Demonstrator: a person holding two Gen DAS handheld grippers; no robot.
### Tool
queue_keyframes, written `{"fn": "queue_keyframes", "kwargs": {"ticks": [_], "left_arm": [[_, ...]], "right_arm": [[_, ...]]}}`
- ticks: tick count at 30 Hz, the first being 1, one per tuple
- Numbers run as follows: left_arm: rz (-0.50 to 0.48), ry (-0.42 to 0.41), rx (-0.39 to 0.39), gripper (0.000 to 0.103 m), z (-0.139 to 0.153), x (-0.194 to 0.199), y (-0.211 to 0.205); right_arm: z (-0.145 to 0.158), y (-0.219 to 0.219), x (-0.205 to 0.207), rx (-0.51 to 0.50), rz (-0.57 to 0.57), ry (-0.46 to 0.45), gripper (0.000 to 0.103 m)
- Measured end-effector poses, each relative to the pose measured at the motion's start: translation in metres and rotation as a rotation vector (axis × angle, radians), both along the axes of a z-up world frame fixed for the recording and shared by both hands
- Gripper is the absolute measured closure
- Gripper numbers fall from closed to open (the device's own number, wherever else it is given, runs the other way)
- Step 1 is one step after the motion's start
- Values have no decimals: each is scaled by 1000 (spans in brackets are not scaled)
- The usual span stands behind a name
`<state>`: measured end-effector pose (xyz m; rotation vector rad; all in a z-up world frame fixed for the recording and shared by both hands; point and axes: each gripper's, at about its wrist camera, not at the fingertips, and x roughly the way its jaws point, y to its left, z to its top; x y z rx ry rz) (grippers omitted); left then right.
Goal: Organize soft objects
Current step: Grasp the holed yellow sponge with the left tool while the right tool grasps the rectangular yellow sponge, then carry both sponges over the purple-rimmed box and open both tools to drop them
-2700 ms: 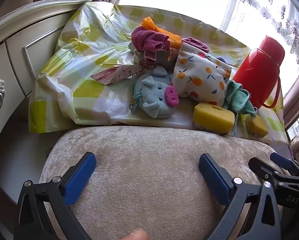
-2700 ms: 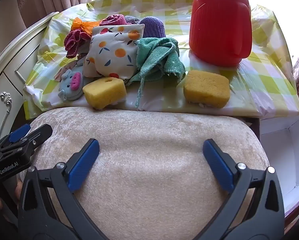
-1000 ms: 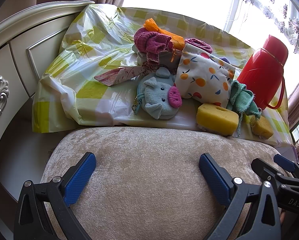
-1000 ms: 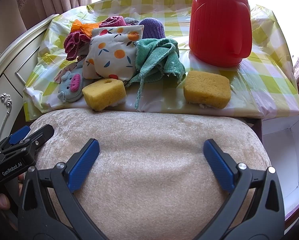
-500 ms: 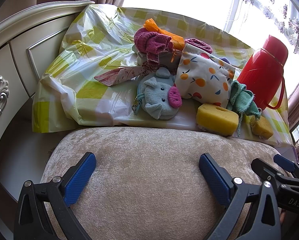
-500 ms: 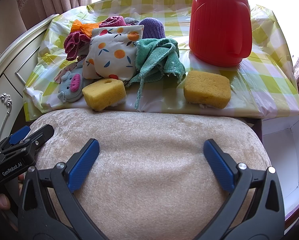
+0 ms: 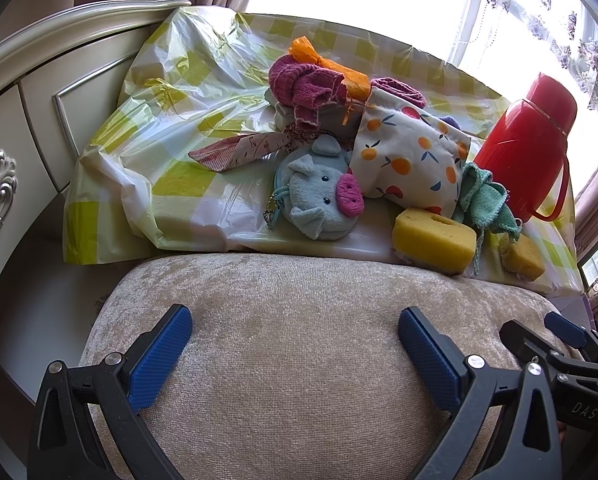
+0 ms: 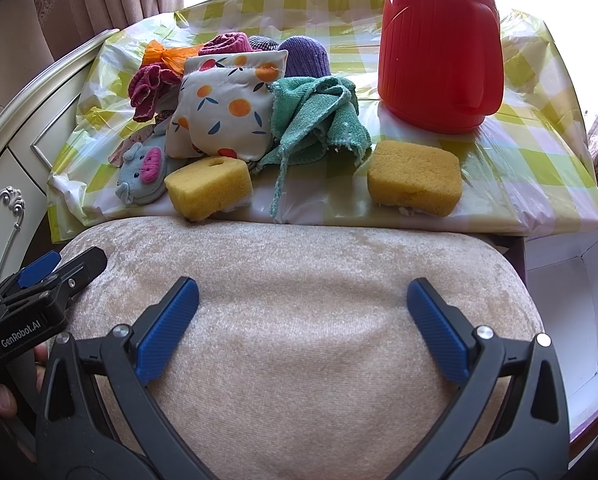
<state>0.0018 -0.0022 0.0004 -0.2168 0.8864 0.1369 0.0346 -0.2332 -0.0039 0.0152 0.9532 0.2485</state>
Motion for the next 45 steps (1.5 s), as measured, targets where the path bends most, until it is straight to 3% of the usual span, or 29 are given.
{"fn": "queue_keyframes", "kwargs": {"ticks": [8,16,26,30,32,33,34,36,38,43,45], "left_arm": [[-14,16,-6,0,3,13,-4],[-124,19,-36,6,8,40,-27],[-254,45,-94,9,8,85,-59],[-299,63,-101,13,3,100,-72],[-308,82,-96,22,-1,107,-77],[-312,97,-97,32,-4,111,-79],[-315,112,-98,34,-7,114,-80],[-316,114,-92,35,-8,115,-82],[-313,105,-71,37,-6,113,-86],[-299,71,1,40,5,95,-96],[-292,55,-8,40,10,86,-100]], "right_arm": [[4,-2,4,5,21,21,0],[16,-33,22,12,-125,-7,0],[4,-56,76,-23,-203,64,0],[-4,-54,88,-44,-203,88,1],[-4,-55,92,-49,-201,80,2],[-6,-54,94,-53,-198,80,3],[-8,-53,97,-57,-195,85,5],[-14,-52,102,-56,-187,116,22],[-18,-53,103,-51,-184,130,31],[-15,-57,88,-19,-170,109,35],[-11,-61,81,-1,-166,93,35]]}}
